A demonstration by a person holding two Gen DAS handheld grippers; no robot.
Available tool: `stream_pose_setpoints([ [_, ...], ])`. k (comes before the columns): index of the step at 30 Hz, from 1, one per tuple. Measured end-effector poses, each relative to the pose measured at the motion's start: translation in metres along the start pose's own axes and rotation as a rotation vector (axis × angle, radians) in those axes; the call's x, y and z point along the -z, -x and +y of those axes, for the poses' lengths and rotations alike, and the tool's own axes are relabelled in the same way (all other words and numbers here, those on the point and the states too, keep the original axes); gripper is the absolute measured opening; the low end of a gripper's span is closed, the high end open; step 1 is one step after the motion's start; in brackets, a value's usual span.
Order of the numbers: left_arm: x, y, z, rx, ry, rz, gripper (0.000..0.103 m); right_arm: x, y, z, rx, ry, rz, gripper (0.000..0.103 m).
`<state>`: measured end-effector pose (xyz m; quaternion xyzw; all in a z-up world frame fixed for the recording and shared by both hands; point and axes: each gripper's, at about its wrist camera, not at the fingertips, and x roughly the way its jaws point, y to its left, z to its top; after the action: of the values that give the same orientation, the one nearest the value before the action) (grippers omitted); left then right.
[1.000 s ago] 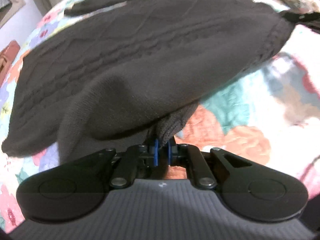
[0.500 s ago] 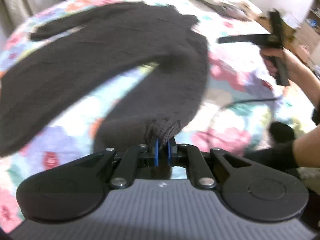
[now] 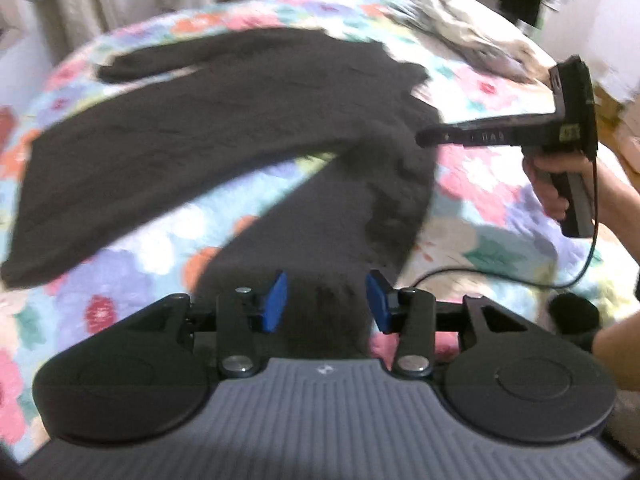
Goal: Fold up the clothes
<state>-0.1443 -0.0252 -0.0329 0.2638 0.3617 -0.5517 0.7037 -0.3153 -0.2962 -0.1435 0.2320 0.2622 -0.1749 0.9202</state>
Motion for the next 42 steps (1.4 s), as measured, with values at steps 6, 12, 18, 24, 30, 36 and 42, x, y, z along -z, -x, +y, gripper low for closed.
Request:
stream_pose_setpoints([
  [6,-0.022,0.008,0.025,-0.083,0.165,-0.052,0.051,-0.006,-0.060,0.018,0.029,0.121,0.093,0.045],
  [12,-0.054,-0.057,0.044,-0.147,0.242,0.010,0.054,0.023,-0.085,0.052,0.054,0.311,0.161,0.059],
  [18,-0.017,-0.107,0.059,-0.235,0.264,0.147,0.056,0.033,-0.046,0.058,-0.193,0.201,0.228,0.065],
  [24,0.018,-0.099,0.076,-0.264,0.200,0.214,0.086,0.038,-0.013,0.092,-0.380,0.256,0.209,0.065],
  [30,0.028,-0.120,0.072,-0.141,0.167,0.259,0.017,0.053,-0.021,0.133,-0.412,0.462,0.253,0.067],
  [36,0.021,-0.083,0.071,-0.222,0.202,0.080,0.010,0.060,-0.042,0.158,-0.328,0.516,0.237,0.021],
  [42,0.022,-0.047,0.068,-0.296,0.181,0.041,0.010,0.059,-0.025,0.154,-0.400,0.415,0.295,0.021],
])
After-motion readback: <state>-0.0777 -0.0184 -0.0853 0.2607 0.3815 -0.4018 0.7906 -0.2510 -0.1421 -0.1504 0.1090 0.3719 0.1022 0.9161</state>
